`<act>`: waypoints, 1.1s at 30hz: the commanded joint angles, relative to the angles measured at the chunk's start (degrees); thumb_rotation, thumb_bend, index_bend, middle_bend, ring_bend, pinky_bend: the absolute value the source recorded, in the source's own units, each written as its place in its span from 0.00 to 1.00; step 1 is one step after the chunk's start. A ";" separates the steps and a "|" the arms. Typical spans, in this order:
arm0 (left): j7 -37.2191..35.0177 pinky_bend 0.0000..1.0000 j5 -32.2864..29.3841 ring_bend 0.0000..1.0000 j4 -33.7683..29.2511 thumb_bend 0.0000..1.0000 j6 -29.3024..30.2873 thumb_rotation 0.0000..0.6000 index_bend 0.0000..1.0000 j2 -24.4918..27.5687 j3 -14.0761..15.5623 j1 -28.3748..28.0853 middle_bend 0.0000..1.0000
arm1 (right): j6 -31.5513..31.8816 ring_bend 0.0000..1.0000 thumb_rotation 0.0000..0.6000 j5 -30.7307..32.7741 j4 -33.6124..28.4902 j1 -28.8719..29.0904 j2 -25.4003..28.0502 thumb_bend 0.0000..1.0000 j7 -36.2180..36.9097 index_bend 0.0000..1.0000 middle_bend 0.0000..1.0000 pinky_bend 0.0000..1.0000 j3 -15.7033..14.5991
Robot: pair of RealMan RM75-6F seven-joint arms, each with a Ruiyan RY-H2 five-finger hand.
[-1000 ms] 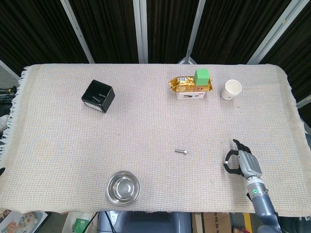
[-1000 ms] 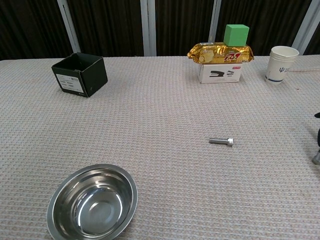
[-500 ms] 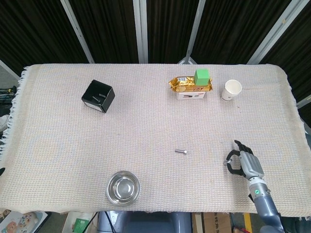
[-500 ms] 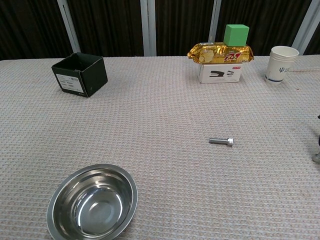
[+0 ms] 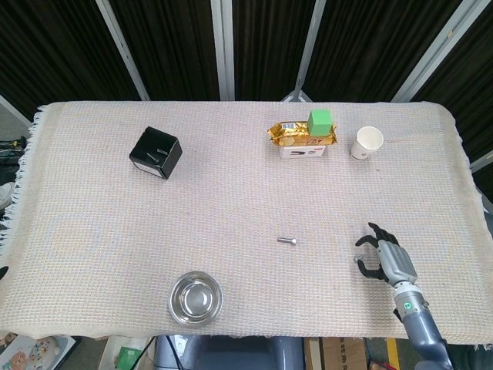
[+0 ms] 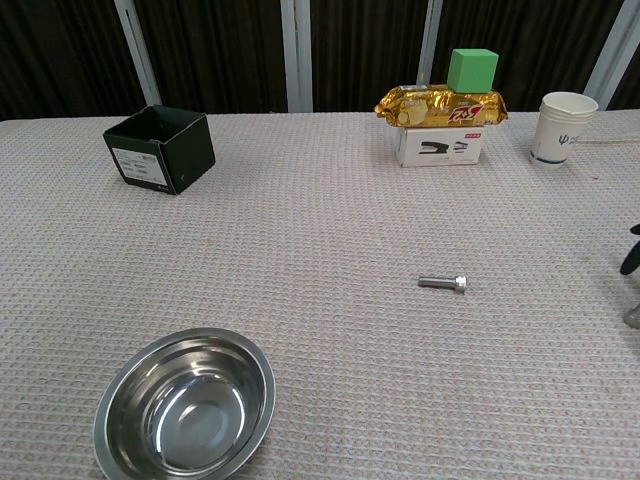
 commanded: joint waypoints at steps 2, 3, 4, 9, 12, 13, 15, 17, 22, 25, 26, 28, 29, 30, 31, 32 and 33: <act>-0.22 0.05 -0.02 0.02 -0.02 0.07 0.20 1.00 0.18 0.05 -0.04 0.11 0.11 | 2.32 0.00 1.00 -0.79 -1.73 1.08 -0.71 0.40 -2.62 0.32 0.06 0.00 0.99; -0.29 0.05 -0.06 0.02 -0.01 0.07 0.25 1.00 0.18 0.06 -0.07 0.15 0.11 | 3.09 0.00 1.00 -1.21 -2.21 1.41 -1.04 0.39 -3.63 0.31 0.06 0.00 1.25; -0.38 0.05 -0.15 0.02 0.02 0.07 0.27 1.00 0.18 0.07 -0.12 0.17 0.11 | 4.26 0.00 1.00 -1.70 -2.97 1.96 -1.63 0.39 -5.54 0.31 0.05 0.00 1.54; -0.66 0.05 -0.46 0.02 0.22 0.07 -0.35 1.00 0.18 0.16 -0.20 -0.06 0.11 | 8.93 0.00 1.00 0.29 -7.31 5.53 -5.77 0.39 -17.33 0.31 0.04 0.00 3.05; -1.12 0.05 -0.60 0.02 0.36 0.07 -0.41 1.00 0.18 0.28 -0.29 -0.04 0.11 | 11.91 0.00 1.00 3.78 -8.46 8.47 -9.72 0.39 -25.69 0.31 0.03 0.00 4.30; -1.32 0.05 -0.69 0.02 0.40 0.07 -0.40 1.00 0.18 0.33 -0.34 -0.01 0.11 | 13.00 0.00 1.00 5.39 -8.65 9.43 -11.27 0.39 -28.19 0.31 0.03 0.00 4.84; -1.79 0.05 -0.95 0.02 0.53 0.07 -0.43 1.00 0.18 0.43 -0.48 0.04 0.11 | 15.13 0.00 1.00 9.07 -8.67 11.28 -14.39 0.39 -32.32 0.31 0.02 0.00 6.26; -2.07 0.05 -1.20 0.02 0.66 0.07 -0.68 1.00 0.18 0.51 -0.57 -0.01 0.11 | 16.96 0.00 1.00 12.08 -7.93 13.19 -17.34 0.38 -35.79 0.31 0.02 0.00 7.59; -2.62 0.05 -1.32 0.02 0.93 0.07 -1.49 1.00 0.18 0.71 -0.58 -0.32 0.11 | 21.74 0.00 1.00 16.73 -4.07 17.47 -24.87 0.39 -42.74 0.31 0.01 0.00 9.72; -3.03 0.05 -1.45 0.02 1.03 0.07 -1.64 1.00 0.18 0.82 -0.63 -0.33 0.11 | 23.17 0.00 1.00 19.12 -1.70 19.17 -28.52 0.39 -44.81 0.31 0.01 0.00 10.50; -3.15 0.05 -1.55 0.02 1.07 0.07 -1.69 1.00 0.18 0.85 -0.67 -0.33 0.11 | 23.45 0.00 1.00 19.75 -1.07 19.54 -29.39 0.39 -45.27 0.31 0.01 0.00 10.62; -3.36 0.05 -1.74 0.02 1.12 0.07 -1.82 1.00 0.18 0.92 -0.73 -0.34 0.11 | 23.82 0.00 1.00 20.64 0.30 20.18 -31.03 0.39 -45.85 0.31 0.01 0.00 10.73; -3.49 0.05 -1.80 0.02 1.14 0.07 -1.90 1.00 0.18 0.96 -0.75 -0.36 0.11 | 23.95 0.00 1.00 20.83 0.97 20.42 -31.73 0.39 -46.00 0.31 0.01 0.00 10.68; -3.68 0.05 -1.84 0.02 1.20 0.07 -1.97 1.00 0.18 1.01 -0.78 -0.37 0.11 | 24.15 0.00 1.00 20.95 1.77 20.64 -32.50 0.39 -46.04 0.31 0.01 0.00 10.62; -3.80 0.05 -1.85 0.02 1.25 0.07 -2.00 1.00 0.18 1.04 -0.79 -0.37 0.11 | 24.29 0.00 1.00 21.01 2.29 20.73 -32.99 0.39 -46.00 0.31 0.01 0.00 10.57; -3.89 0.05 -1.88 0.02 1.30 0.07 -2.05 1.00 0.18 1.06 -0.81 -0.38 0.11 | 24.37 0.00 1.00 21.07 2.73 20.78 -33.38 0.39 -45.93 0.32 0.01 0.00 10.51; -3.99 0.05 -1.93 0.02 1.34 0.07 -2.11 1.00 0.18 1.09 -0.82 -0.40 0.11 | 24.41 0.00 1.00 21.14 3.10 20.77 -33.69 0.39 -45.81 0.32 0.01 0.00 10.43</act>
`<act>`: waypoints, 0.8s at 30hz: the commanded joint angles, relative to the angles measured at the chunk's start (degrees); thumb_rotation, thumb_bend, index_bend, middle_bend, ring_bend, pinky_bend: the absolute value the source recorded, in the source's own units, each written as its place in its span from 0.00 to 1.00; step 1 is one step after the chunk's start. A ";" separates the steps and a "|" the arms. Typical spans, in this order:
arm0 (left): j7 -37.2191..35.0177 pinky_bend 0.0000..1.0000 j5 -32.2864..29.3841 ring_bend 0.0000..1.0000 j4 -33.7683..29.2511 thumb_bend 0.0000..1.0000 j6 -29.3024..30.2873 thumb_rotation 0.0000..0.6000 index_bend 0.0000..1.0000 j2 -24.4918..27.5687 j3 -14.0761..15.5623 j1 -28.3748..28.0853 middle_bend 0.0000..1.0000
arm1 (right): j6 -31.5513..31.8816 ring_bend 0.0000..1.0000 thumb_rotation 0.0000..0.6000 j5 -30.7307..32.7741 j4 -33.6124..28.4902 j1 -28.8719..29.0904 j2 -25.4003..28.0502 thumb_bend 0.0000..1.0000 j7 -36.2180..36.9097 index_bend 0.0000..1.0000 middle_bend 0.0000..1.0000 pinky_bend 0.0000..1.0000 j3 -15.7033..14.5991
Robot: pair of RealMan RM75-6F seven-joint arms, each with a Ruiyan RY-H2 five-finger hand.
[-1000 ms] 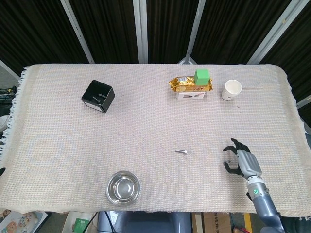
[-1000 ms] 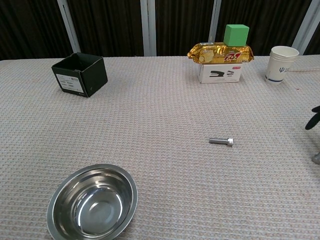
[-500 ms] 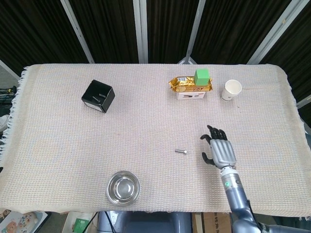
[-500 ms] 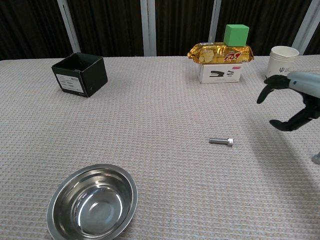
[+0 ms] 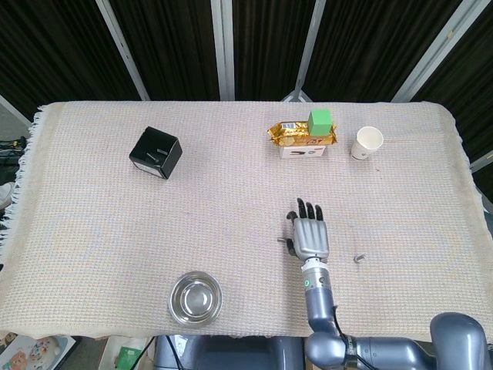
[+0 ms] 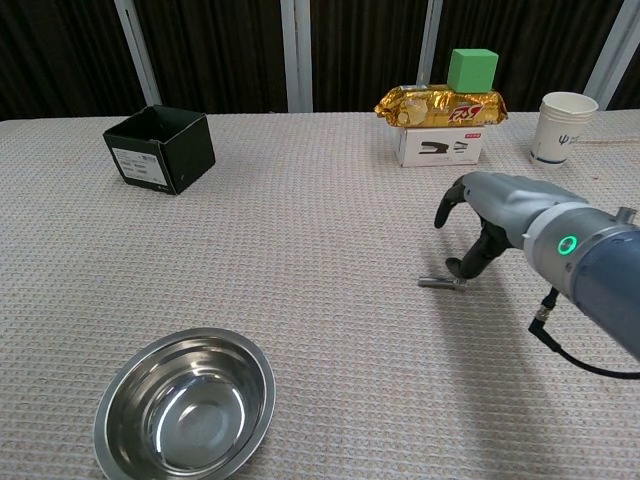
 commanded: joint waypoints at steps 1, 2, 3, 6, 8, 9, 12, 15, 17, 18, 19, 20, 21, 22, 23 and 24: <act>-0.20 0.05 -0.10 0.02 0.11 0.07 -0.16 1.00 0.18 0.06 -0.05 -0.05 0.11 | 0.43 0.00 1.00 0.32 1.24 0.26 -1.07 0.39 0.10 0.33 0.01 0.00 -0.15; -0.25 0.05 -0.16 0.02 0.15 0.06 -0.24 1.00 0.18 0.06 -0.08 -0.09 0.11 | 0.54 0.00 1.00 0.26 1.51 0.18 -1.24 0.39 0.24 0.34 0.01 0.00 -0.26; -0.23 0.05 -0.22 0.02 0.18 0.07 -0.30 1.00 0.18 0.04 -0.11 -0.13 0.11 | 0.61 0.00 1.00 0.20 1.71 0.07 -1.37 0.39 0.41 0.34 0.01 0.00 -0.40; -0.05 0.05 -0.21 0.02 0.18 0.07 -0.52 1.00 0.18 -0.02 -0.08 -0.28 0.11 | 0.63 0.00 1.00 0.18 2.08 -0.47 -1.61 0.39 1.09 0.36 0.01 0.00 -0.93; 0.07 0.05 -0.08 0.02 0.11 0.07 -0.45 1.00 0.18 -0.04 -0.02 -0.28 0.11 | 0.64 0.00 1.00 0.09 2.23 -0.88 -1.78 0.39 1.68 0.37 0.01 0.00 -1.24; 0.14 0.05 -0.06 0.02 0.09 0.07 -0.37 1.00 0.18 -0.07 -0.03 -0.27 0.11 | 0.70 0.00 1.00 0.00 2.30 -1.13 -1.94 0.39 2.04 0.37 0.01 0.00 -1.45; 0.35 0.05 -0.16 0.02 0.04 0.07 -0.29 1.00 0.18 -0.15 -0.04 -0.26 0.11 | 0.35 0.00 1.00 -0.19 2.51 -1.76 -2.33 0.39 2.96 0.37 0.01 0.00 -2.17; 0.40 0.05 -0.12 0.02 0.00 0.06 -0.36 1.00 0.18 -0.14 -0.01 -0.29 0.11 | 0.05 0.00 1.00 -0.54 3.01 -2.11 -2.88 0.39 3.67 0.38 0.01 0.00 -2.59; 0.46 0.05 -0.11 0.02 0.01 0.07 -0.34 1.00 0.18 -0.14 0.00 -0.30 0.11 | -0.14 0.00 1.00 -0.86 3.53 -2.28 -3.44 0.39 4.25 0.39 0.01 0.00 -2.72; 0.45 0.05 -0.08 0.02 0.02 0.07 -0.32 1.00 0.18 -0.15 0.01 -0.30 0.11 | -0.22 0.00 1.00 -1.02 3.80 -2.32 -3.69 0.39 4.41 0.39 0.01 0.00 -2.78; 0.41 0.05 -0.06 0.02 0.04 0.07 -0.33 1.00 0.18 -0.15 0.02 -0.30 0.11 | -0.33 0.00 1.00 -1.21 4.11 -2.32 -3.97 0.39 4.55 0.40 0.01 0.00 -2.85; 0.38 0.05 -0.06 0.02 0.05 0.07 -0.35 1.00 0.18 -0.14 0.02 -0.31 0.11 | -0.42 0.00 1.00 -1.42 4.45 -2.32 -4.27 0.39 4.70 0.41 0.01 0.00 -2.86; 0.37 0.05 -0.10 0.02 0.06 0.07 -0.37 1.00 0.18 -0.14 0.00 -0.32 0.11 | -0.48 0.00 1.00 -1.56 4.66 -2.32 -4.48 0.39 4.84 0.41 0.01 0.00 -2.85; 0.34 0.05 -0.14 0.02 0.08 0.06 -0.38 1.00 0.18 -0.14 -0.02 -0.32 0.11 | -0.56 0.00 1.00 -1.69 4.86 -2.31 -4.68 0.39 4.98 0.42 0.01 0.00 -2.83; 0.29 0.05 -0.19 0.02 0.10 0.06 -0.39 1.00 0.18 -0.13 -0.05 -0.33 0.11 | -0.62 0.00 1.00 -1.80 5.06 -2.31 -4.86 0.39 5.09 0.42 0.01 0.00 -2.80; 0.25 0.05 -0.24 0.02 0.11 0.06 -0.41 1.00 0.18 -0.12 -0.07 -0.33 0.11 | -0.66 0.00 1.00 -1.90 5.27 -2.31 -5.02 0.39 5.16 0.42 0.01 0.00 -2.78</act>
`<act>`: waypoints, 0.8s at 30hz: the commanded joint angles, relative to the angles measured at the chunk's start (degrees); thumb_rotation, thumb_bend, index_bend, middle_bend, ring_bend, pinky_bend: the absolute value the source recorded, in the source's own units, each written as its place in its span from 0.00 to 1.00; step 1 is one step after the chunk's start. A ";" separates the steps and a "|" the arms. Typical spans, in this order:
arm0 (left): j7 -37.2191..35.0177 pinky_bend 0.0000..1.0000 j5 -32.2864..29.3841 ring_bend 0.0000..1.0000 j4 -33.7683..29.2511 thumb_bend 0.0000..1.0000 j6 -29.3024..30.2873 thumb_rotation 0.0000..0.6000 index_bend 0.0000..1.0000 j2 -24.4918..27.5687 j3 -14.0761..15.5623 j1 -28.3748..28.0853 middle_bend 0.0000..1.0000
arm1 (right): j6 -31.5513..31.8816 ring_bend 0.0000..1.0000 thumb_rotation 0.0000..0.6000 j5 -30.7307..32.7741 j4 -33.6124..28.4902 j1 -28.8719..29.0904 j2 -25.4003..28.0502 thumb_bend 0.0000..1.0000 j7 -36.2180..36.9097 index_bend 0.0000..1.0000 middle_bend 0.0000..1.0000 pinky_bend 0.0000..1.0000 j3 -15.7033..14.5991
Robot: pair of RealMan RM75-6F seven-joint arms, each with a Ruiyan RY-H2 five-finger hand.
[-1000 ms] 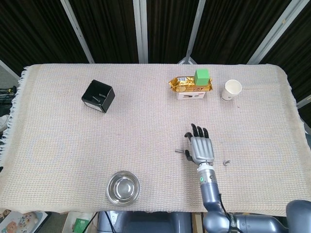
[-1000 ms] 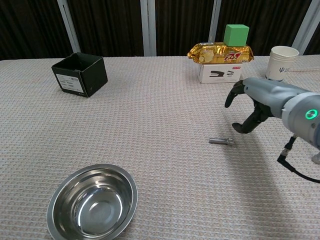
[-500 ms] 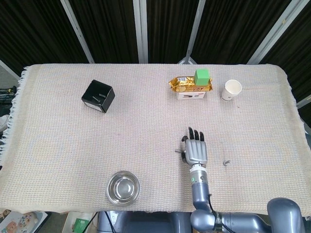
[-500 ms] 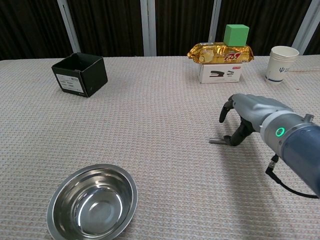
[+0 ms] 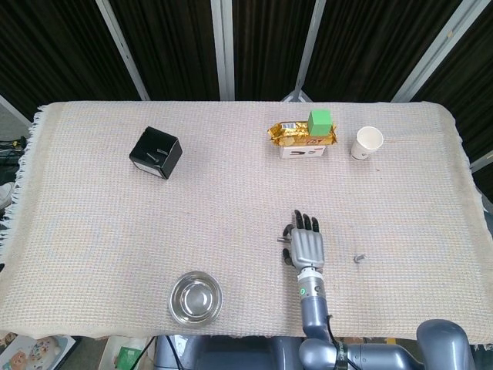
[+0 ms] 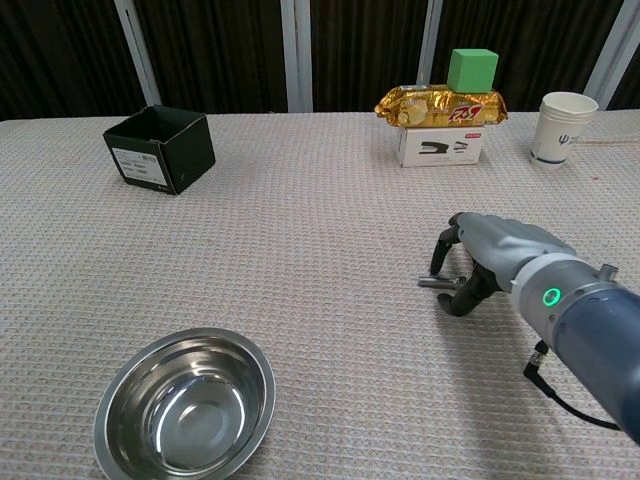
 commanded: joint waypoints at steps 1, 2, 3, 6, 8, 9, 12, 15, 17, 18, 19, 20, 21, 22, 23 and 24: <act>-0.09 0.05 -0.11 0.02 0.05 0.07 -0.03 1.00 0.18 0.03 -0.06 -0.01 0.11 | -0.12 0.00 1.00 -0.29 0.56 -0.03 -0.43 0.39 0.18 0.42 0.01 0.00 0.06; -0.11 0.05 -0.15 0.02 0.08 0.07 -0.05 1.00 0.18 0.03 -0.08 -0.02 0.11 | -0.13 0.00 1.00 -0.34 0.72 -0.05 -0.54 0.39 0.23 0.42 0.01 0.00 0.09; -0.11 0.05 -0.16 0.02 0.10 0.07 -0.08 1.00 0.18 0.02 -0.08 -0.03 0.11 | -0.17 0.00 1.00 -0.37 0.86 -0.08 -0.64 0.39 0.26 0.42 0.01 0.00 0.12; -0.02 0.05 -0.16 0.02 0.09 0.07 -0.19 1.00 0.18 0.01 -0.05 -0.09 0.11 | -0.44 0.00 1.00 -0.23 1.44 -0.17 -0.89 0.39 0.18 0.44 0.01 0.00 0.19; 0.06 0.05 -0.09 0.02 0.06 0.07 -0.17 1.00 0.18 0.00 -0.02 -0.11 0.11 | -0.69 0.00 1.00 -0.12 1.77 -0.27 -1.05 0.39 0.33 0.46 0.01 0.00 0.34; 0.08 0.05 -0.07 0.02 0.03 0.07 -0.12 1.00 0.18 -0.01 -0.02 -0.09 0.11 | -0.81 0.00 1.00 -0.13 1.88 -0.32 -1.09 0.39 0.36 0.47 0.01 0.00 0.37; 0.10 0.05 -0.06 0.02 0.01 0.07 -0.01 1.00 0.18 -0.01 -0.01 -0.04 0.11 | -0.92 0.00 1.00 -0.42 1.96 -0.43 -1.18 0.38 0.48 0.49 0.01 0.00 0.49; 0.11 0.05 -0.11 0.02 0.01 0.07 -0.05 1.00 0.18 -0.02 -0.01 -0.05 0.11 | -0.98 0.00 1.00 -0.67 1.93 -0.54 -1.25 0.39 0.51 0.51 0.01 0.00 0.55; 0.05 0.05 -0.10 0.02 0.01 0.07 -0.13 1.00 0.18 0.00 0.01 -0.08 0.11 | -1.02 0.00 1.00 -0.81 1.95 -0.64 -1.29 0.39 0.47 0.52 0.01 0.00 0.53; 0.02 0.05 -0.08 0.02 0.01 0.07 -0.14 1.00 0.18 0.02 0.01 -0.09 0.11 | -1.03 0.00 1.00 -0.86 1.99 -0.69 -1.32 0.39 0.46 0.53 0.01 0.00 0.55; 0.01 0.05 -0.06 0.02 0.04 0.07 -0.17 1.00 0.18 0.02 0.01 -0.11 0.11 | -1.11 0.00 1.00 -0.94 2.14 -0.73 -1.38 0.39 0.51 0.53 0.01 0.00 0.60; 0.00 0.05 -0.07 0.02 0.05 0.07 -0.21 1.00 0.18 0.01 0.01 -0.13 0.11 | -1.18 0.00 1.00 -0.98 2.24 -0.77 -1.44 0.39 0.55 0.53 0.01 0.00 0.63; -0.02 0.05 -0.09 0.02 0.06 0.07 -0.25 1.00 0.19 0.03 0.01 -0.14 0.11 | -1.24 0.00 1.00 -1.04 2.27 -0.80 -1.51 0.39 0.60 0.53 0.01 0.00 0.66; -0.05 0.05 -0.11 0.02 0.06 0.07 -0.28 1.00 0.19 0.04 0.02 -0.14 0.11 | -1.31 0.00 1.00 -1.15 2.35 -0.82 -1.56 0.39 0.67 0.54 0.01 0.00 0.71; -0.06 0.05 -0.13 0.02 0.07 0.07 -0.29 1.00 0.19 0.05 0.01 -0.15 0.11 | -1.37 0.00 1.00 -1.27 2.41 -0.84 -1.63 0.39 0.76 0.54 0.01 0.00 0.75; -0.07 0.05 -0.15 0.02 0.08 0.07 -0.29 1.00 0.19 0.05 0.00 -0.15 0.11 | -1.39 0.00 1.00 -1.41 2.46 -0.87 -1.70 0.39 0.82 0.54 0.01 0.00 0.77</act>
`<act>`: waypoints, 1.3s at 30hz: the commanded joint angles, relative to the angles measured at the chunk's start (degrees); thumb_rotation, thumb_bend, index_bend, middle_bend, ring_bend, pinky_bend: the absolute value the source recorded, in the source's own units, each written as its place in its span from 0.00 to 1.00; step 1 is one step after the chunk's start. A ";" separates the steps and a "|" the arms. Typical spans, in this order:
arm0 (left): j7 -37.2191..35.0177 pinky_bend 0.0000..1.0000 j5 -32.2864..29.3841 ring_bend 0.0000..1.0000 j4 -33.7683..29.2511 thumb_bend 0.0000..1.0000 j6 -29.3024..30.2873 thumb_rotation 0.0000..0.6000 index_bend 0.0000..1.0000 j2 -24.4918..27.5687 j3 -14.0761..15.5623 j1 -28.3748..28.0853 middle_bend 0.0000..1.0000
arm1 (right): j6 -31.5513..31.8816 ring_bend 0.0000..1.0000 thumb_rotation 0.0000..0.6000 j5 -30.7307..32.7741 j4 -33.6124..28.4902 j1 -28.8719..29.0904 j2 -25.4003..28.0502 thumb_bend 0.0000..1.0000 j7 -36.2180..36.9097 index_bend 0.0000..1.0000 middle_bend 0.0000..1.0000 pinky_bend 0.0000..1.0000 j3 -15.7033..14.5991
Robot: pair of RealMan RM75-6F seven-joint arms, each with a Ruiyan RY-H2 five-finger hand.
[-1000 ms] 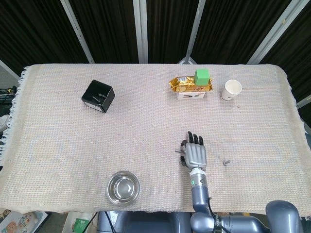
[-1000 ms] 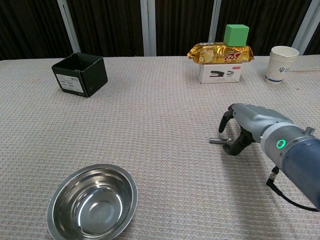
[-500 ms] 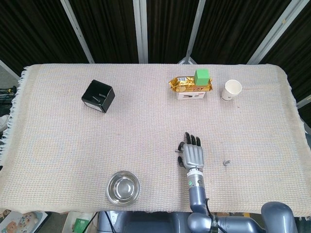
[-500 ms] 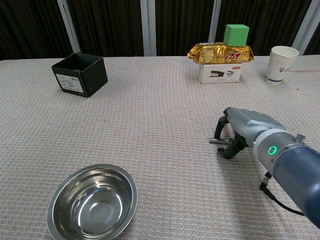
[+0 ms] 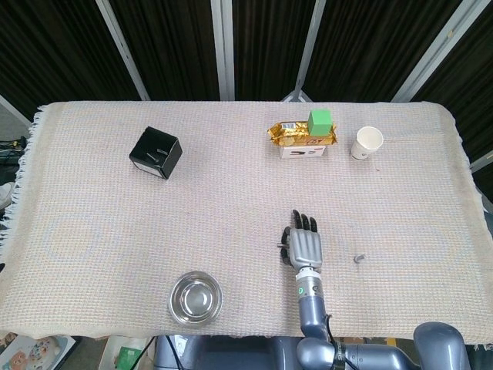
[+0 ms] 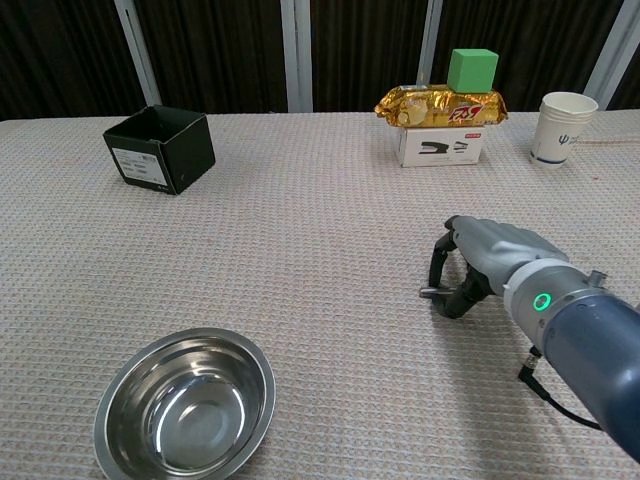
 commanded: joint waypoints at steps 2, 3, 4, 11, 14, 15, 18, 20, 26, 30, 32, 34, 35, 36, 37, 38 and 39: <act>0.03 0.05 -0.05 0.02 0.00 0.07 -0.03 1.00 0.19 0.00 0.00 -0.01 0.11 | -0.16 0.00 1.00 -0.37 0.10 -0.09 -0.22 0.39 0.10 0.54 0.01 0.00 0.03; 0.04 0.05 -0.05 0.02 0.00 0.07 -0.02 1.00 0.19 0.00 -0.01 -0.02 0.11 | -0.20 0.00 1.00 -0.42 0.12 -0.09 -0.28 0.38 0.07 0.54 0.01 0.00 0.05; 0.05 0.05 -0.04 0.02 0.00 0.07 -0.02 1.00 0.19 -0.01 0.00 -0.02 0.11 | -0.24 0.00 1.00 -0.45 0.16 -0.09 -0.33 0.39 -0.01 0.54 0.01 0.00 0.06; 0.02 0.05 -0.09 0.02 -0.02 0.07 -0.05 1.00 0.19 0.04 0.01 -0.02 0.11 | -0.67 0.00 1.00 -0.35 0.40 0.02 -0.71 0.39 -0.55 0.54 0.01 0.00 0.35; 0.05 0.05 -0.17 0.02 -0.01 0.07 -0.11 1.00 0.19 0.04 0.00 -0.04 0.11 | -0.79 0.00 1.00 -0.47 0.32 0.00 -0.83 0.39 -0.74 0.54 0.01 0.00 0.26; 0.04 0.05 -0.13 0.02 -0.02 0.07 -0.11 1.00 0.19 0.04 0.01 -0.05 0.11 | -0.82 0.00 1.00 -0.45 0.33 -0.01 -0.90 0.39 -0.78 0.54 0.01 0.00 0.27; 0.10 0.05 -0.04 0.02 -0.04 0.07 -0.08 1.00 0.19 0.03 0.05 -0.05 0.11 | -1.01 0.00 1.00 -0.38 0.43 -0.01 -1.10 0.39 -0.85 0.54 0.01 0.00 0.34; 0.02 0.05 -0.02 0.02 -0.03 0.07 -0.03 1.00 0.19 0.05 0.05 -0.02 0.11 | -1.08 0.00 1.00 -0.36 0.57 0.00 -1.26 0.39 -0.90 0.54 0.01 0.00 0.40; -0.04 0.05 -0.15 0.02 0.06 0.07 -0.09 1.00 0.19 0.05 0.00 -0.05 0.11 | -1.14 0.00 1.00 -0.06 1.30 0.00 -1.58 0.39 -1.15 0.55 0.01 0.00 0.82; -0.07 0.05 -0.12 0.02 0.09 0.07 -0.05 1.00 0.19 0.06 -0.01 -0.04 0.11 | -1.24 0.00 1.00 0.25 1.47 -0.14 -1.28 0.39 -1.43 0.55 0.01 0.00 0.99; -0.08 0.05 -0.15 0.02 0.09 0.07 0.01 1.00 0.19 0.05 -0.03 -0.02 0.11 | -1.49 0.00 1.00 0.64 1.13 -0.20 -0.88 0.39 -1.85 0.55 0.01 0.00 0.97; -0.04 0.05 -0.15 0.02 0.06 0.07 0.00 1.00 0.19 0.05 -0.01 -0.02 0.11 | -1.65 0.00 1.00 0.95 0.66 -0.25 -0.53 0.39 -2.17 0.55 0.01 0.00 0.95; -0.01 0.05 -0.12 0.02 0.04 0.06 0.01 1.00 0.19 0.05 0.00 -0.02 0.11 | -1.73 0.00 1.00 1.08 0.41 -0.28 -0.36 0.39 -2.30 0.55 0.01 0.00 0.93; 0.01 0.05 -0.09 0.02 0.02 0.06 0.02 1.00 0.19 0.04 0.01 -0.02 0.11 | -1.79 0.00 1.00 1.18 0.17 -0.30 -0.21 0.39 -2.39 0.55 0.01 0.00 0.92; 0.08 0.05 -0.05 0.02 0.00 0.06 0.03 1.00 0.19 0.03 0.04 -0.02 0.11 | -1.88 0.00 1.00 1.29 -0.10 -0.32 -0.03 0.39 -2.48 0.55 0.01 0.00 0.90; 0.13 0.05 -0.04 0.02 -0.02 0.07 0.03 1.00 0.19 0.02 0.05 -0.03 0.11 | -1.96 0.00 1.00 1.41 -0.27 -0.33 0.09 0.39 -2.54 0.55 0.01 0.00 0.90; 0.18 0.05 -0.04 0.02 -0.03 0.07 0.02 1.00 0.19 0.01 0.06 -0.04 0.11 | -2.00 0.00 1.00 1.52 -0.41 -0.34 0.19 0.39 -2.59 0.55 0.01 0.00 0.92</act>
